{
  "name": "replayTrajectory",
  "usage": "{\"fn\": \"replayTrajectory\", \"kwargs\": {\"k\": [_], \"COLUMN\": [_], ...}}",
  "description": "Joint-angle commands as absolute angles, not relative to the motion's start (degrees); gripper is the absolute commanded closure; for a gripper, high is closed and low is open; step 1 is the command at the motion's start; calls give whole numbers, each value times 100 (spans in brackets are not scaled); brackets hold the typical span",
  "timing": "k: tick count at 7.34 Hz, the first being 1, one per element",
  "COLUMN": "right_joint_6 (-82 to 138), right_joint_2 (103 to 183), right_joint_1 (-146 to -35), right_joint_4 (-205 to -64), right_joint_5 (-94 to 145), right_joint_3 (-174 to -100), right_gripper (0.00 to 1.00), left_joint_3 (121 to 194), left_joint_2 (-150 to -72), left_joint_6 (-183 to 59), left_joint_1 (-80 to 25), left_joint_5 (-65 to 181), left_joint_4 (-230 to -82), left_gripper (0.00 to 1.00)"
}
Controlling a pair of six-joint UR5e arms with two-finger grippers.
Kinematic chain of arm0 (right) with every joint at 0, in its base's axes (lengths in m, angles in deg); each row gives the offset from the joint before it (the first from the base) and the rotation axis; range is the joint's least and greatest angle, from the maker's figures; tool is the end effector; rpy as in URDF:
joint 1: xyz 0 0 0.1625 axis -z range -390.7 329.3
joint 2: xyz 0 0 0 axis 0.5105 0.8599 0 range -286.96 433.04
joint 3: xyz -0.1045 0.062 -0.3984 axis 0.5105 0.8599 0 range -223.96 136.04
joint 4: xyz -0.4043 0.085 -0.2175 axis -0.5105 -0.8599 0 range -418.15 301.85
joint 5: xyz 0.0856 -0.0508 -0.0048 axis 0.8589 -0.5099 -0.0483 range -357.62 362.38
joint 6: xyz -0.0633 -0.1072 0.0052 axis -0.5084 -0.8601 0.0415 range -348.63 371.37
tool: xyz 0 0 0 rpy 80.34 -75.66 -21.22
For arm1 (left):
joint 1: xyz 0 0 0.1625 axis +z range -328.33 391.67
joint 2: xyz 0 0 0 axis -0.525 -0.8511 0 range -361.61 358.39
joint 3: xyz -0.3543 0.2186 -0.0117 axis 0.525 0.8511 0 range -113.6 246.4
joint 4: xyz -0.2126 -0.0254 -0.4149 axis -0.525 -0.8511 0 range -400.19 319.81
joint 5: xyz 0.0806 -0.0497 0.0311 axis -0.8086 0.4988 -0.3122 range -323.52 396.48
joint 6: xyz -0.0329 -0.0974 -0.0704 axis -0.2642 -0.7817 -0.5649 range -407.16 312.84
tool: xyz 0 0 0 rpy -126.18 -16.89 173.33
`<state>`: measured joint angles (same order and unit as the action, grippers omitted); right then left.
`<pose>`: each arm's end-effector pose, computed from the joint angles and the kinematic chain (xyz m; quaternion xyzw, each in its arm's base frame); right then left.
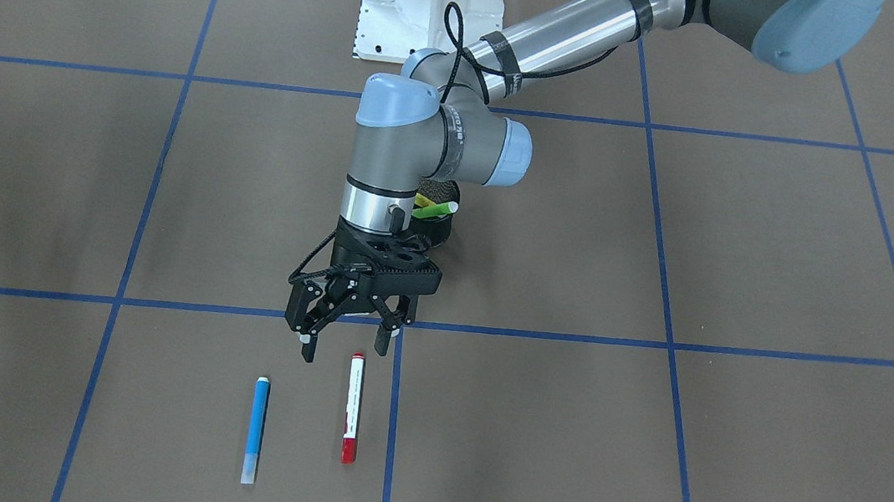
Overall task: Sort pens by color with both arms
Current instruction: 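Release the red marker beside the blue marker while the right arm reaches toward the cup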
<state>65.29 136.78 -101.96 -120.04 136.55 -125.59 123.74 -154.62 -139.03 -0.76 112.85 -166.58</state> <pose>-0.1948 -0.7192 0.3889 0.0867 -0.4932 0.1177 0.8575 0.6791 -0.6240 0.0816 0.2395 0.5007 -0.3070 0.7731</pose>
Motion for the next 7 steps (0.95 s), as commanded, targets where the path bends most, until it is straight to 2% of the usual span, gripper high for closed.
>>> {"fn": "replayTrajectory", "kwargs": {"k": [1, 3, 4, 7], "right_joint_6": [6673, 7077, 7087, 7149], "right_joint_2": [13309, 12799, 12527, 11253], "right_joint_1": [-9927, -9331, -8893, -7531], "right_joint_4": [-13085, -13802, -14022, -15130], "right_joint_5": [13624, 13240, 12942, 11747], "right_joint_3": [-13032, -13385, -13439, -13405], "right_gripper": [0, 0, 0, 1], "left_joint_3": [13637, 14686, 14978, 15297], "left_joint_2": [-14765, -13614, -12990, -11748], "left_joint_6": [-13359, -12324, -11657, -9899], "left_joint_1": [-758, -1828, -2382, -3501], "left_joint_5": [12850, 14774, 15689, 16907], "left_joint_4": [-15932, -15673, -15682, -15699], "left_gripper": [1, 1, 1, 1]}}
